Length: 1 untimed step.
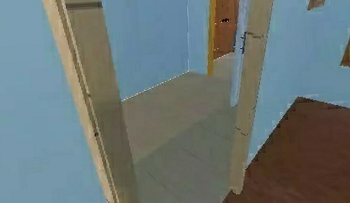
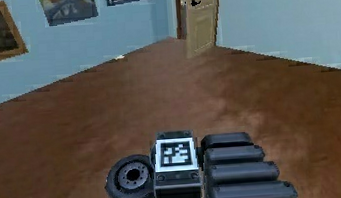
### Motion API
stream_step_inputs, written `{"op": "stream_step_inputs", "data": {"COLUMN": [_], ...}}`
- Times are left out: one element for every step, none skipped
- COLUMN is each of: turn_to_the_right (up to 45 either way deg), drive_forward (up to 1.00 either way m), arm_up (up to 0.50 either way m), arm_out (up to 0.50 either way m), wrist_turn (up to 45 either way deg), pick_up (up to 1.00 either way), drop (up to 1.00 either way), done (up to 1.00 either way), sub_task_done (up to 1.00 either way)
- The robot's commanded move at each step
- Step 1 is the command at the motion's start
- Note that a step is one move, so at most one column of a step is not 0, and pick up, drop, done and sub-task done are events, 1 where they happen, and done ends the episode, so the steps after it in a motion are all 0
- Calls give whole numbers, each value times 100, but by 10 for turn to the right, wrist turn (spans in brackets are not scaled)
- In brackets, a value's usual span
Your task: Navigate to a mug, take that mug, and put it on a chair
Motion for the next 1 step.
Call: {"op": "stream_step_inputs", "data": {"turn_to_the_right": [360], "drive_forward": [0], "arm_up": [0], "arm_out": [0], "wrist_turn": [0], "pick_up": [0], "drop": [0], "done": [0], "sub_task_done": [0]}}
